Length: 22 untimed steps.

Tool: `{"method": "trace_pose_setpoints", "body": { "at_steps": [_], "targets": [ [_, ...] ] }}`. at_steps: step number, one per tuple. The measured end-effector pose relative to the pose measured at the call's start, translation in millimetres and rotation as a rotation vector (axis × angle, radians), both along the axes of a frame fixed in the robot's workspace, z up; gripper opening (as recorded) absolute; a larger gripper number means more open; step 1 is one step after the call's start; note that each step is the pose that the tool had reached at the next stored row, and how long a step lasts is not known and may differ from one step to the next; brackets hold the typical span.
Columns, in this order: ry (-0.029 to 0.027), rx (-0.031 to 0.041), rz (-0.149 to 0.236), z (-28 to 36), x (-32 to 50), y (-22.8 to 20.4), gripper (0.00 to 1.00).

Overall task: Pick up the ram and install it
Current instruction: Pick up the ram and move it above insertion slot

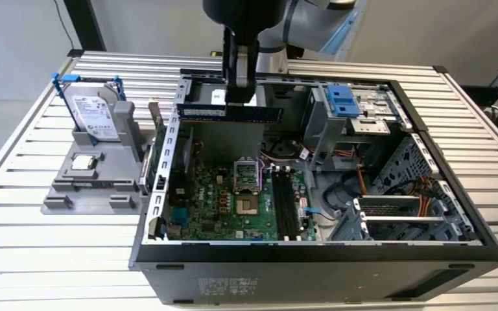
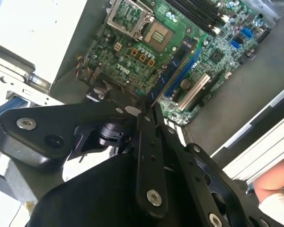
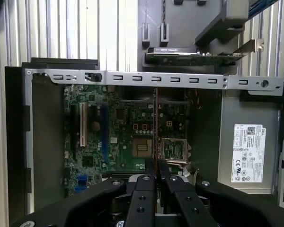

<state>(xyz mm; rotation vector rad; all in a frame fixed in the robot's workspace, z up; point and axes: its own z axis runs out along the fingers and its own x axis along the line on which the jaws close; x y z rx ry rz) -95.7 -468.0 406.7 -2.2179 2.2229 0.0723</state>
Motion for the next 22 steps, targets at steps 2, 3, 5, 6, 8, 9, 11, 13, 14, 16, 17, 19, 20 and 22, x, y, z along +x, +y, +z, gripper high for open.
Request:
{"method": "trace_pose_setpoints", "body": {
  "at_steps": [2, 3, 5, 6, 8, 9, 11, 13, 14, 16, 17, 19, 20, 22],
  "targets": [
    [0.0003, 0.0000, 0.000, 0.0, 5.2, 0.0, 0.00],
    [0.0005, 0.0000, 0.000, 0.0, 7.8, 0.0, 0.00],
    [0.0008, 0.0000, 0.000, 0.0, 13.0, 0.0, 0.00],
    [0.0010, 0.0000, 0.000, 0.0, 15.6, 0.0, 0.00],
    [0.0013, 0.0000, 0.000, 0.0, 20.8, 0.0, 0.00],
    [0.0014, 0.0000, 0.000, 0.0, 23.3, 0.0, 0.00],
    [0.0018, 0.0000, 0.000, 0.0, 28.5, 0.0, 0.00],
    [0.0021, 0.0000, 0.000, 0.0, 33.6, 0.0, 0.00],
    [0.0022, 0.0000, 0.000, 0.0, 36.2, 0.0, 0.00],
    [0.0024, 0.0000, 0.000, 0.0, 40.9, 0.0, 0.00],
    [0.0025, 0.0000, 0.000, 0.0, 43.3, 0.0, 0.00],
    [0.0027, 0.0000, 0.000, 0.0, 48.1, 0.0, 0.00],
    [0.0028, 0.0000, 0.000, 0.0, 50.5, 0.0, 0.00],
    [0.0030, 0.0000, 0.000, 0.0, 55.2, 0.0, 0.00]
  ]
}}
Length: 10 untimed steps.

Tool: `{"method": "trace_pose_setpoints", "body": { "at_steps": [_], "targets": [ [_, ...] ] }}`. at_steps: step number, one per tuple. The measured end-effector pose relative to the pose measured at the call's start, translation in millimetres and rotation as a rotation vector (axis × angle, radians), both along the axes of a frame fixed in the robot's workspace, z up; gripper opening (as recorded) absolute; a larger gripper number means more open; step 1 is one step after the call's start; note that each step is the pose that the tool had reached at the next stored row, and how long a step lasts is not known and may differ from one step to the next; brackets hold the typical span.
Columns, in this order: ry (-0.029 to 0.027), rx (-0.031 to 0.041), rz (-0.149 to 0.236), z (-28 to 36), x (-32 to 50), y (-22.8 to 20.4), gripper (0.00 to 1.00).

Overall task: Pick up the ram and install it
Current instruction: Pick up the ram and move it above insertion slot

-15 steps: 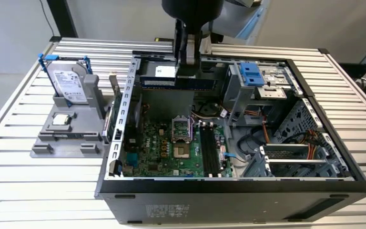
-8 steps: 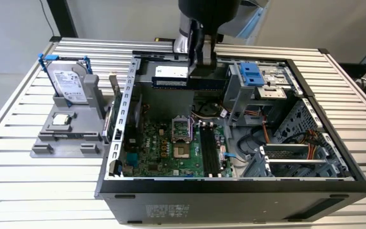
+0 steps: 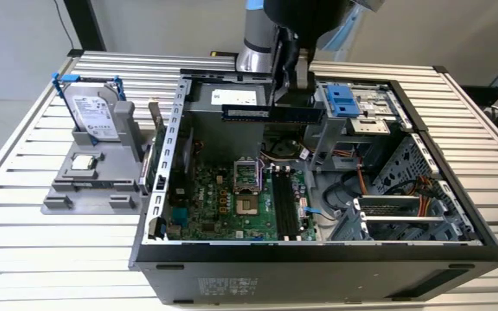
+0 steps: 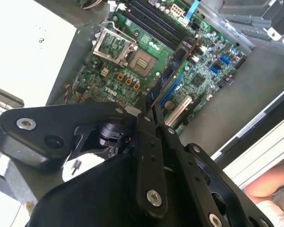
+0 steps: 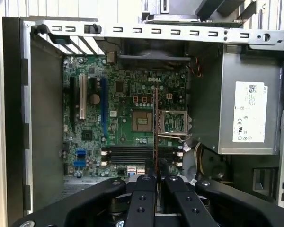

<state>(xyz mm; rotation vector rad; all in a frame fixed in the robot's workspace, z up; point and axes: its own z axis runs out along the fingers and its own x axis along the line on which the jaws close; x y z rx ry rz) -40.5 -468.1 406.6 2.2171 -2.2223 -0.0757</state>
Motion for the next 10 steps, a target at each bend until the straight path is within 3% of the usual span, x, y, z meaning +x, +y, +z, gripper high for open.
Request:
{"method": "trace_pose_setpoints", "body": {
  "at_steps": [10],
  "targets": [
    [0.0007, 0.0000, 0.000, 0.0, 22.3, 0.0, 0.00]
  ]
}}
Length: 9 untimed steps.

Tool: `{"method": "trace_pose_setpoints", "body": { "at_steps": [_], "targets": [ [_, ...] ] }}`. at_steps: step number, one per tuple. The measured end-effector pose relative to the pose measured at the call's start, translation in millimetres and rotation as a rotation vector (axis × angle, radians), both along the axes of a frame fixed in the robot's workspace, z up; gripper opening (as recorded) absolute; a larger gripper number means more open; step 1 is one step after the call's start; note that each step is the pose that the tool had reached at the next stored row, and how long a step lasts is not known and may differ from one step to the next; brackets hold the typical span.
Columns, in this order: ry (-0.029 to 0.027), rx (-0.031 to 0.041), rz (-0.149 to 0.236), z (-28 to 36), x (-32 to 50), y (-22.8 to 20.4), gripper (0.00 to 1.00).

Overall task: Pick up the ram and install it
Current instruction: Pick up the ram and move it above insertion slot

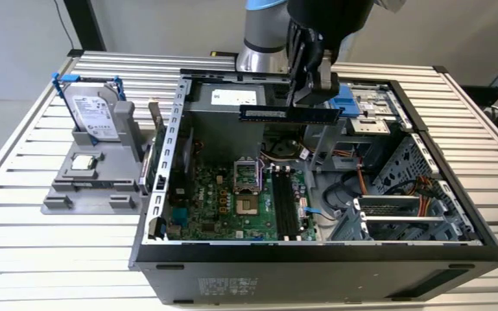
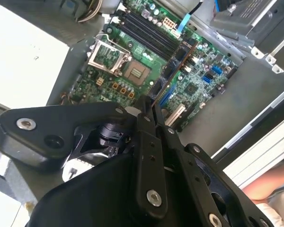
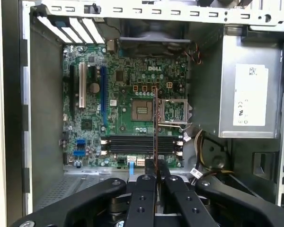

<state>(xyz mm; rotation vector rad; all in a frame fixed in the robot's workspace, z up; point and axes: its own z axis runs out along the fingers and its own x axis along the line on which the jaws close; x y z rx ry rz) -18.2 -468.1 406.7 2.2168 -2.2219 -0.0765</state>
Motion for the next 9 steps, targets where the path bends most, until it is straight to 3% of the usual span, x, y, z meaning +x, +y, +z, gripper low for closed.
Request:
{"method": "trace_pose_setpoints", "body": {
  "at_steps": [9],
  "targets": [
    [0.0004, 0.0001, -0.001, 0.0, 17.8, 0.0, 0.00]
  ]
}}
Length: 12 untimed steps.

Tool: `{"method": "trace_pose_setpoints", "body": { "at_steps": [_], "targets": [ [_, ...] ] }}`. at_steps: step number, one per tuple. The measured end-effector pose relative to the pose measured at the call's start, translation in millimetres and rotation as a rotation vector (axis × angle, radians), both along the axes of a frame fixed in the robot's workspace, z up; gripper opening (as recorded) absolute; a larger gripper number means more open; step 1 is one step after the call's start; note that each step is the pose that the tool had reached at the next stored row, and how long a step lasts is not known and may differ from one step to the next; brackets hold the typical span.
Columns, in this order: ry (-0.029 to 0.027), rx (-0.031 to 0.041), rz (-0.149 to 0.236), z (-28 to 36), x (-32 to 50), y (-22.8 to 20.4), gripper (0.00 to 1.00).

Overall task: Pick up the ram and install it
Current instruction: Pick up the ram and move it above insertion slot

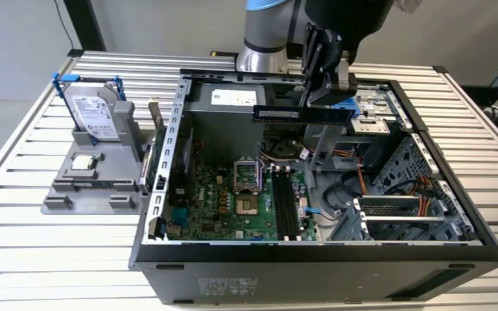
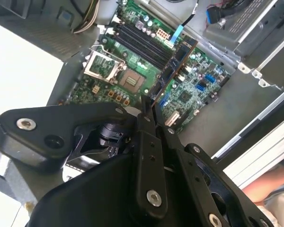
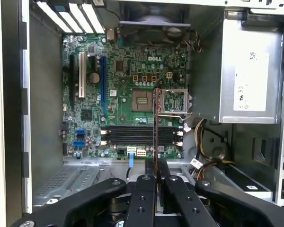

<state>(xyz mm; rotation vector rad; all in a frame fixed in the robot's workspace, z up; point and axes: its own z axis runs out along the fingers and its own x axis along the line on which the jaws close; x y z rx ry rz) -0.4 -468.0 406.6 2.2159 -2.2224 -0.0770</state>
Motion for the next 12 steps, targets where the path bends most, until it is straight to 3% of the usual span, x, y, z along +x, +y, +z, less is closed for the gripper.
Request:
{"method": "trace_pose_setpoints", "body": {
  "at_steps": [4, 12],
  "targets": [
    [0.0001, -0.0002, -0.037, 0.0, 0.6, 0.0, 0.00],
    [0.0000, -0.0006, -0.038, 0.0, 0.6, 0.0, 0.00]
  ]
}}
